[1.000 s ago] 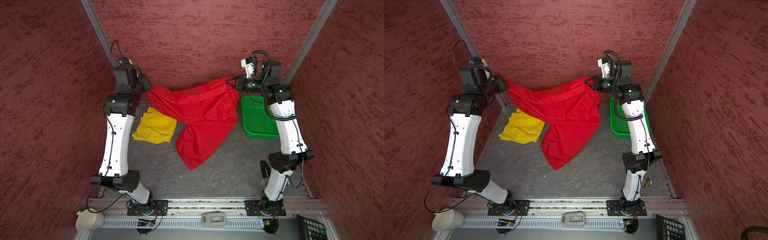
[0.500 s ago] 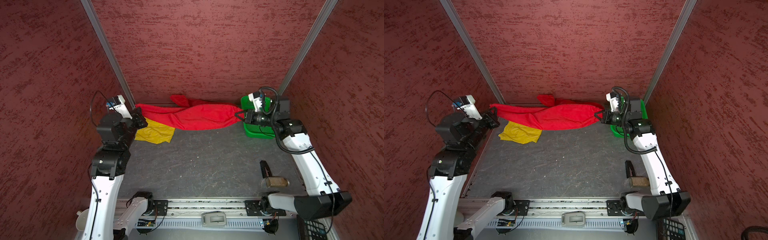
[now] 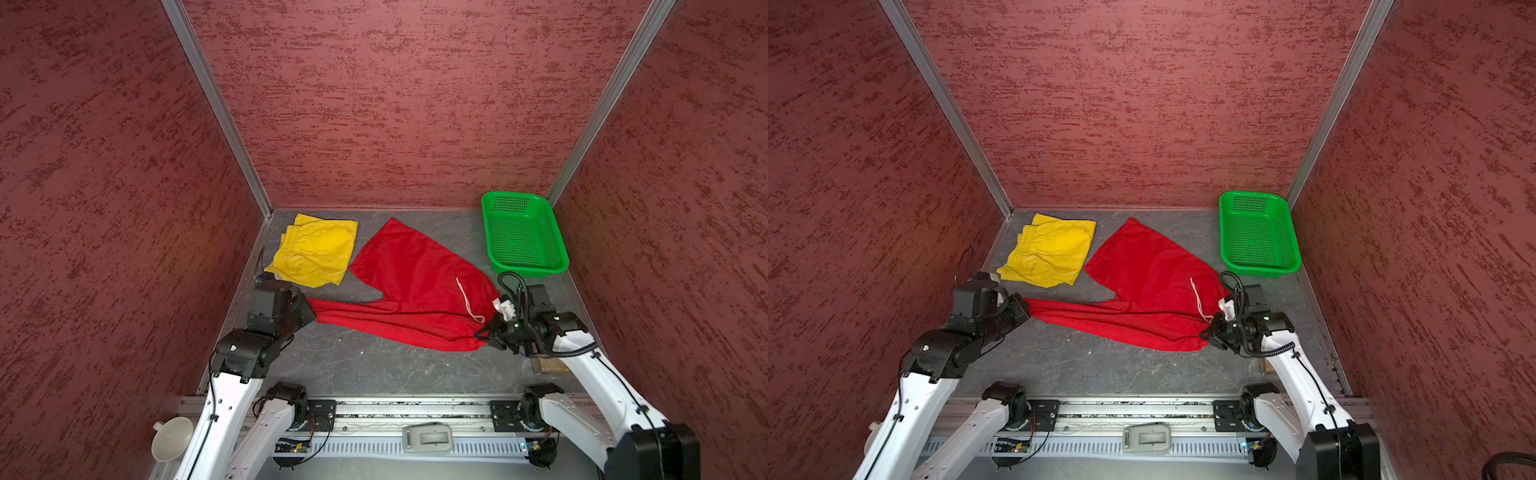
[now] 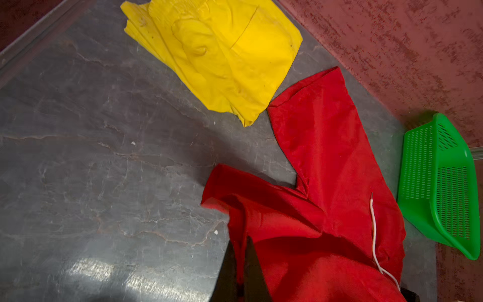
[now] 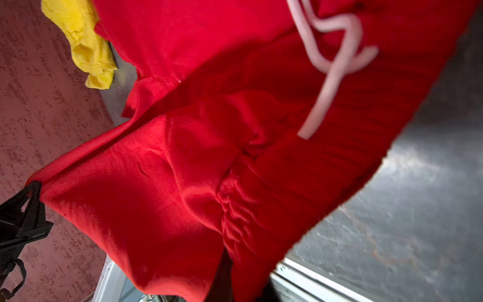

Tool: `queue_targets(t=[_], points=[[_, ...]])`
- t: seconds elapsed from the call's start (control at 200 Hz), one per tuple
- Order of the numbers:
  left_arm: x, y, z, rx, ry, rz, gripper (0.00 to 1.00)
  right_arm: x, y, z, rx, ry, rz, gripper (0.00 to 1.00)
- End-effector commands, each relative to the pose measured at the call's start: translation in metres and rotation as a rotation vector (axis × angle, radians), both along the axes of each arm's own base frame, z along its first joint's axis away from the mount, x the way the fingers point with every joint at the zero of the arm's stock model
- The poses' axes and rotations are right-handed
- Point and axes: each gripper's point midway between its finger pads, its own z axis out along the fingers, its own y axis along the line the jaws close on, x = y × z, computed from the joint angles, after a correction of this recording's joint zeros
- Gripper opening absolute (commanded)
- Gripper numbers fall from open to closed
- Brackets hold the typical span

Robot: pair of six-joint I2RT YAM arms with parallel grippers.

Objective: Fold and stack the shorts

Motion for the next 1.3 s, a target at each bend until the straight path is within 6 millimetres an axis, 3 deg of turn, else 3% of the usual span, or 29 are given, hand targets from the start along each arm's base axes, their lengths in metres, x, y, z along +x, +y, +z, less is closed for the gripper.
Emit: queue_targets(t=[0.0,0.1,0.331,0.486,0.691,0.977,1.293], points=[[-0.015,0.008,-0.006,0.04,0.059,0.051,0.0,-0.042,-0.007,-0.017,-0.018,0.186,-0.06,0.0],[-0.01,0.008,0.007,0.082,0.025,0.033,0.0,-0.052,-0.006,-0.016,0.004,0.21,-0.09,0.0],[0.045,-0.004,0.061,0.203,-0.096,-0.072,0.0,-0.021,0.008,0.023,0.121,0.125,-0.121,0.0],[0.085,-0.016,0.08,0.255,-0.152,-0.123,0.0,-0.018,0.016,0.025,0.175,0.237,-0.133,0.0],[0.134,-0.032,0.099,0.312,-0.18,-0.183,0.0,-0.011,0.003,0.025,0.096,0.333,-0.129,0.0],[0.198,-0.055,0.106,0.355,-0.212,-0.237,0.0,0.017,-0.013,0.035,0.151,0.358,-0.162,0.0],[0.249,-0.083,0.105,0.335,-0.25,-0.296,0.0,0.033,-0.032,0.035,0.171,0.37,-0.201,0.0]])
